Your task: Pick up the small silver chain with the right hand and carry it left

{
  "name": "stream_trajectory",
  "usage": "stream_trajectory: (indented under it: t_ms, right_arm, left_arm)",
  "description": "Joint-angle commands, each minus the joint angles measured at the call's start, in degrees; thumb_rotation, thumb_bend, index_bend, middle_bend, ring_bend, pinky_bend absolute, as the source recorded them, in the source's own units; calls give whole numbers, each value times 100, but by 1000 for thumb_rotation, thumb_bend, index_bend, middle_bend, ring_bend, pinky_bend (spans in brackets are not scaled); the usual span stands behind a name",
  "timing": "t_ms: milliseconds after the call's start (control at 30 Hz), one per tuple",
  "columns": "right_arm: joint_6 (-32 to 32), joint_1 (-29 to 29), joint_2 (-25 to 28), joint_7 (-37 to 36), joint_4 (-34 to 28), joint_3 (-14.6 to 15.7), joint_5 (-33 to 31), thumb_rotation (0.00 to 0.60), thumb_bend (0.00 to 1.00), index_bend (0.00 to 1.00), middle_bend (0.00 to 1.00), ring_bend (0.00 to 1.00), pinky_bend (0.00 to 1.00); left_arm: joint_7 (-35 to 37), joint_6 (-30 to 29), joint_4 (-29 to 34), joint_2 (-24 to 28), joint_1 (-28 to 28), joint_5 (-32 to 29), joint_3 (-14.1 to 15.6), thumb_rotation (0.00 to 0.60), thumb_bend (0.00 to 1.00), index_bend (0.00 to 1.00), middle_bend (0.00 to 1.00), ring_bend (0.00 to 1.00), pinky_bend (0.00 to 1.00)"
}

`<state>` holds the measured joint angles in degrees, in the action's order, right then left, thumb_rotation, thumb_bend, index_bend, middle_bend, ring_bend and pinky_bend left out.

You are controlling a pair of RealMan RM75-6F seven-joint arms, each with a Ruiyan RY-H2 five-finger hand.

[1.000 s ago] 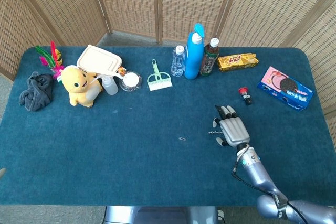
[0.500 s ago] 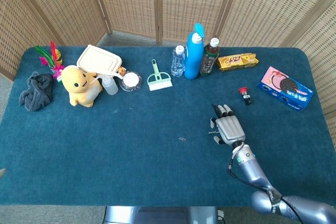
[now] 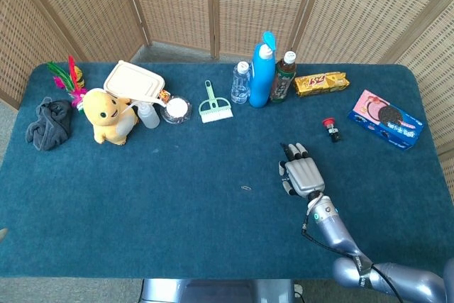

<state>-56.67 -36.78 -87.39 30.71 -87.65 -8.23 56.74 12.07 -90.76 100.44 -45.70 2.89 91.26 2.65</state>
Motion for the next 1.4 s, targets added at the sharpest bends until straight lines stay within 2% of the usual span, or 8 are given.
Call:
stream_trajectory:
  t_ms: [33, 167, 400, 867, 1400]
  right_arm:
    - [26, -4, 5, -29, -1, 29, -16, 600, 421, 422, 0, 0, 0]
    - [55, -6, 16, -64, 4, 64, -18, 600, 421, 413, 0, 0, 0]
    - [80, -23, 43, -169, -12, 88, 16, 600, 421, 514, 0, 0, 0]
    - [129, -106, -26, -126, 88, 147, -61, 600, 424, 438, 0, 0, 0]
    - [117, -106, 7, -185, 147, 205, -87, 600, 428, 499, 0, 0, 0]
  left_arm:
    - [0, -4, -3, -1, 3, -5, -1, 600, 363, 0, 0, 0, 46]
    - [-2, -4, -2, 1, 4, -5, 0, 600, 362, 0, 0, 0, 46]
    - [-12, -6, 9, 4, 8, 7, 7, 600, 363, 0, 0, 0, 46]
    - [30, -20, -1, 16, 15, 15, 9, 600, 363, 0, 0, 0, 46]
    - [44, -41, 2, 24, 27, 52, 26, 600, 363, 0, 0, 0, 46]
